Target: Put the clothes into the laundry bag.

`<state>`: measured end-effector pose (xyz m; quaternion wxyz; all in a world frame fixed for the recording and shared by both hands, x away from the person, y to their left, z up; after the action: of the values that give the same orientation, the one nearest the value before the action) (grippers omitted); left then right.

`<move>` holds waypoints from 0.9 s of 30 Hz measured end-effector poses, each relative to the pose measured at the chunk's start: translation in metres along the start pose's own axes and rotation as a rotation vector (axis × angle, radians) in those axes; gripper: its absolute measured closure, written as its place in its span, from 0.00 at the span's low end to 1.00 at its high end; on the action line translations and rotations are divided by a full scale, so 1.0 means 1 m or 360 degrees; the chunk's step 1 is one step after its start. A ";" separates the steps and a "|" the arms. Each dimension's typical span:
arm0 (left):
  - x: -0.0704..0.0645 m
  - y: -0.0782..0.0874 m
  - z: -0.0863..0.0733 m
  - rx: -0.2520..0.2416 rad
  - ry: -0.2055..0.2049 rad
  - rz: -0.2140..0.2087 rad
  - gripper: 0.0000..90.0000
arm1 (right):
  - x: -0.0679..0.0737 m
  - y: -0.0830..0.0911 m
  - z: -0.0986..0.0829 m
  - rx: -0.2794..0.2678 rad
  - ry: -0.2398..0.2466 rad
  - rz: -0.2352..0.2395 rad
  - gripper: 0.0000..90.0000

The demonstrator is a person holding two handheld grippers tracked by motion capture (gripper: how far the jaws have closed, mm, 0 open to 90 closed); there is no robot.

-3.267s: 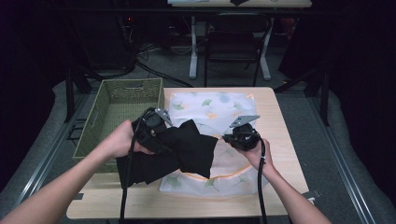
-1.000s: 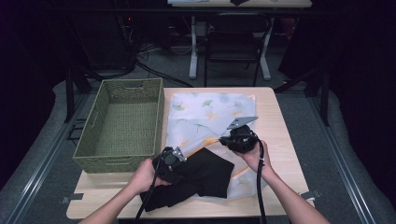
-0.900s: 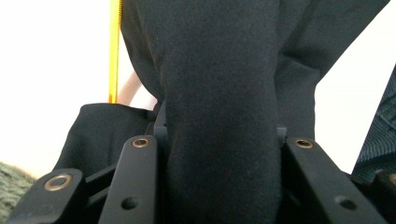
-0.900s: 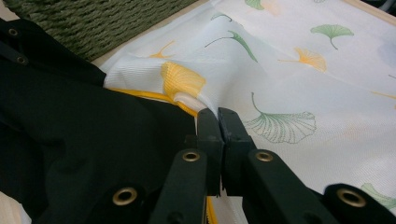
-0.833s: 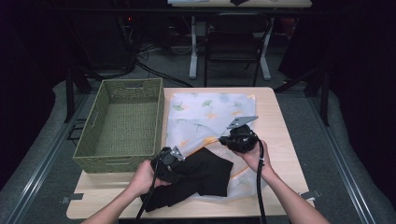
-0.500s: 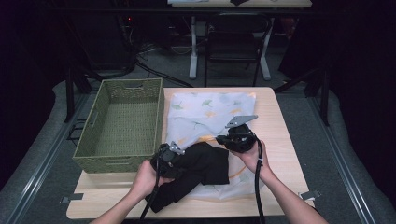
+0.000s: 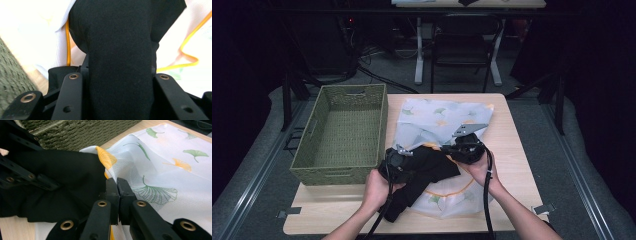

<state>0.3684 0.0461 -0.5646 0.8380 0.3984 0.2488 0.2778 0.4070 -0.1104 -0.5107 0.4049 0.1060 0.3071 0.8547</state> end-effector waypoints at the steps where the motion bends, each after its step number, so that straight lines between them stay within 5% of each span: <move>1: 0.001 -0.005 -0.002 -0.0006 0.0011 0.0008 0.67 | 0.001 -0.001 -0.001 0.0007 0.0007 0.0005 0.99; 6: 0.009 -0.017 -0.008 -0.0003 0.0033 -0.0009 0.54 | 0.001 -0.007 -0.008 0.0061 0.0017 0.0009 0.99; 14: 0.003 0.014 -0.004 -0.0011 -0.0139 -0.0042 0.23 | -0.002 -0.010 -0.010 0.0078 0.0014 0.0003 0.99; 21: -0.003 0.030 -0.015 0.0093 -0.0230 -0.0114 0.17 | -0.002 -0.010 -0.011 0.0081 0.0014 0.0005 0.99; 24: -0.002 0.025 -0.024 0.0170 -0.0239 -0.0174 0.17 | -0.002 -0.009 -0.011 0.0082 0.0015 0.0006 0.99; 27: 0.004 0.014 -0.035 0.0246 -0.0252 -0.0159 0.19 | -0.002 -0.009 -0.010 0.0076 0.0021 0.0007 0.99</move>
<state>0.3451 0.0741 -0.5733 0.8346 0.4696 0.2222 0.1833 0.4093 -0.1116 -0.5242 0.3985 0.1107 0.3299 0.8486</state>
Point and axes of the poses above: each handheld gripper's, and its own axes: y roughly backward along the jaws, z roughly out of its top, x roughly to its left, the point moved 8 cm from there along -y, roughly forward along the jaws, and after that the axes turned 12 degrees about -z, right-handed, at the moved point
